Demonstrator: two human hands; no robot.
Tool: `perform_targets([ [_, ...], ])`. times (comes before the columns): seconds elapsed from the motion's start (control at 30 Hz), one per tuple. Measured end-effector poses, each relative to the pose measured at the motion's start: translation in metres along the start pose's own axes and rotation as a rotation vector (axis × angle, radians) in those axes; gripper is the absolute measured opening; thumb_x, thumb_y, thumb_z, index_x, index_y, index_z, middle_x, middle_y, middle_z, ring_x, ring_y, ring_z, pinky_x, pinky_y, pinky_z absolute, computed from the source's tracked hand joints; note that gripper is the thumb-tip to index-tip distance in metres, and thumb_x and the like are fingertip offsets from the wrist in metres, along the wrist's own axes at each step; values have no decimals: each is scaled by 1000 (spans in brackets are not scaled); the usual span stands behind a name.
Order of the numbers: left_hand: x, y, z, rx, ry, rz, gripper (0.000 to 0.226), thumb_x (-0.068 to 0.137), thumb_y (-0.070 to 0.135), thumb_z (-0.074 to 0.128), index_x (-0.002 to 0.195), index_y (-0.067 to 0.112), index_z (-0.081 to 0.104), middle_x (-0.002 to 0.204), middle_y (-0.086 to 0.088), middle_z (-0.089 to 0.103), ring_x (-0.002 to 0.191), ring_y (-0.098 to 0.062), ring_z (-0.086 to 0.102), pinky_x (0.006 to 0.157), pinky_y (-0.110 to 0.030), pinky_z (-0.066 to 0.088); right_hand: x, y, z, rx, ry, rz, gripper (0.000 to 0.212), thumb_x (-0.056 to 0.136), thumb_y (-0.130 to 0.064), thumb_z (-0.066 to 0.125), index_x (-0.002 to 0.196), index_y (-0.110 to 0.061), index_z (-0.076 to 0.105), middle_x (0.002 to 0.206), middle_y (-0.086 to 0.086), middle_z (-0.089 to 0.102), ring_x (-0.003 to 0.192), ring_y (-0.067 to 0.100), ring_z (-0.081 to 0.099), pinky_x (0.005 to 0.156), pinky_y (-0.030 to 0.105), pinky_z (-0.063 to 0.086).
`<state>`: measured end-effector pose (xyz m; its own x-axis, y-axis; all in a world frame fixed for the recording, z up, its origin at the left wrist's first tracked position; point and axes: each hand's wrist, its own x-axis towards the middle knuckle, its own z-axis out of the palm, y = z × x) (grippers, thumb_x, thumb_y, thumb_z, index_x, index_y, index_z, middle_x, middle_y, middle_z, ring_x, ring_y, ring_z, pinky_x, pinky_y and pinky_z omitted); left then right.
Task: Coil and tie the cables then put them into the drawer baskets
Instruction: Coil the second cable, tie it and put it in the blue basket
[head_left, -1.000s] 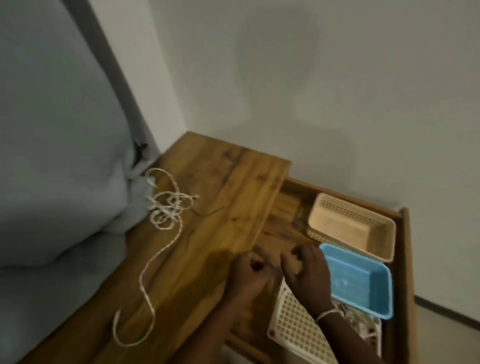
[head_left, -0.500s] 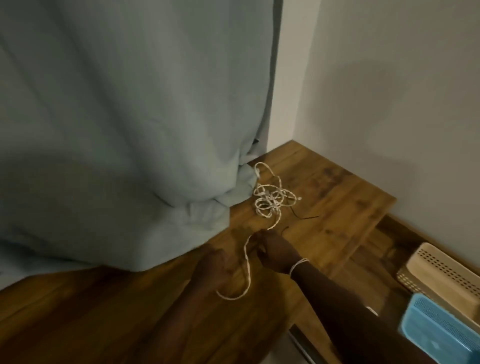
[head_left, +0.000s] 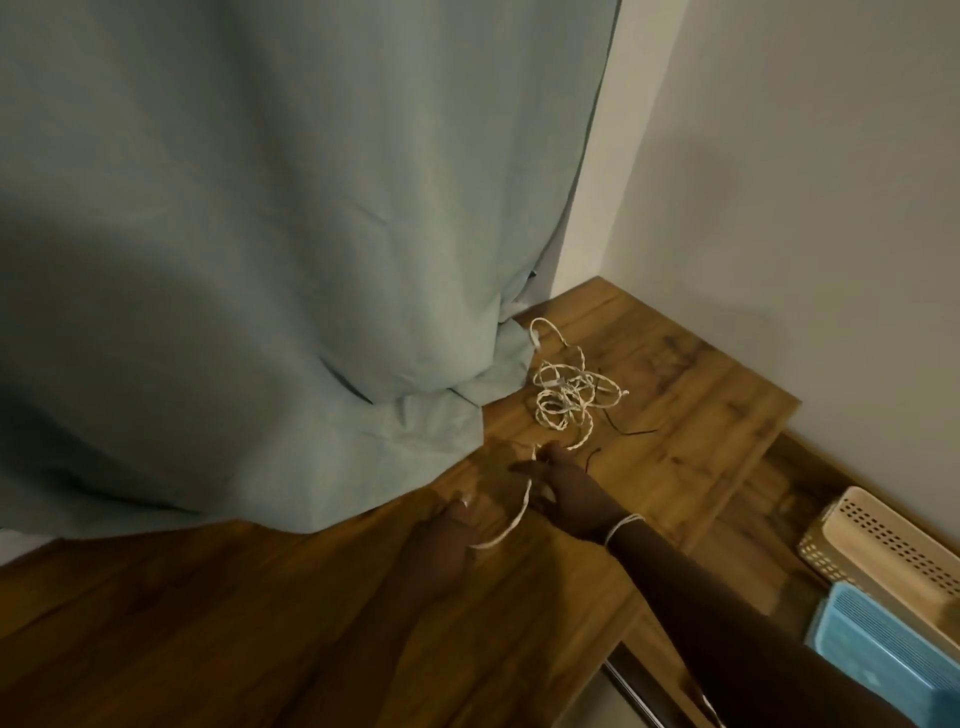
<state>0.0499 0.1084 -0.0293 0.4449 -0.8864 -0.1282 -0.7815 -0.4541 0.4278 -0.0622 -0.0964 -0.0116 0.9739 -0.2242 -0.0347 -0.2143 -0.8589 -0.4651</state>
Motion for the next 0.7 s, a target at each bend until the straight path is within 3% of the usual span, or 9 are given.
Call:
perform_targets([
  [0.1, -2, 5, -22, -282, 145, -39, 58, 90, 53, 36, 113, 12, 69, 119, -8, 66, 112, -21, 60, 99, -30, 45, 24, 6, -30, -17, 231, -24, 41, 92, -21, 68, 132, -24, 61, 125, 10, 42, 107, 18, 45, 92, 31, 48],
  [0.2, -7, 26, -70, -631, 286, -65, 27, 98, 44, 49, 98, 26, 70, 91, 6, 72, 86, -4, 67, 77, -27, 55, 47, 8, -64, -105, 413, -73, 24, 91, -21, 67, 115, -20, 68, 121, 10, 48, 107, 23, 47, 91, 35, 45],
  [0.33, -6, 52, -125, -835, 396, 104, 27, 102, 30, 47, 89, 26, 71, 95, 2, 74, 95, -15, 69, 89, -36, 53, 71, 13, -88, -246, 372, -65, 25, 99, -36, 49, 106, -18, 64, 109, 8, 64, 98, 29, 58, 90, 46, 49],
  [0.4, -6, 58, -142, -919, 487, 120, 30, 102, 28, 45, 86, 25, 69, 89, -2, 75, 93, -20, 70, 90, -40, 53, 74, 17, -95, -229, 359, 4, 26, 101, -34, 47, 103, -15, 64, 95, 7, 69, 86, 27, 62, 76, 39, 52],
  [0.47, -11, 61, -155, -1062, 591, 146, 30, 101, 28, 44, 84, 20, 67, 79, -5, 72, 85, -25, 70, 89, -48, 55, 76, 28, -103, -215, 333, 59, 21, 102, -26, 49, 101, -12, 65, 85, 6, 67, 76, 24, 63, 61, 28, 42],
  [0.6, -27, 57, -182, -1533, 719, 254, 31, 98, 28, 40, 82, 19, 65, 65, -1, 61, 67, -16, 65, 83, -49, 56, 77, 53, -117, -85, 304, 118, 14, 101, -21, 53, 98, -13, 65, 84, 7, 67, 71, 22, 62, 62, 26, 41],
  [0.7, -39, 56, -202, -1687, 746, 299, 32, 94, 35, 42, 77, 25, 67, 61, 5, 57, 64, -10, 61, 79, -44, 58, 83, 57, -131, 37, 393, 146, 23, 103, -25, 50, 85, -14, 61, 76, 6, 63, 66, 23, 58, 61, 32, 43],
])
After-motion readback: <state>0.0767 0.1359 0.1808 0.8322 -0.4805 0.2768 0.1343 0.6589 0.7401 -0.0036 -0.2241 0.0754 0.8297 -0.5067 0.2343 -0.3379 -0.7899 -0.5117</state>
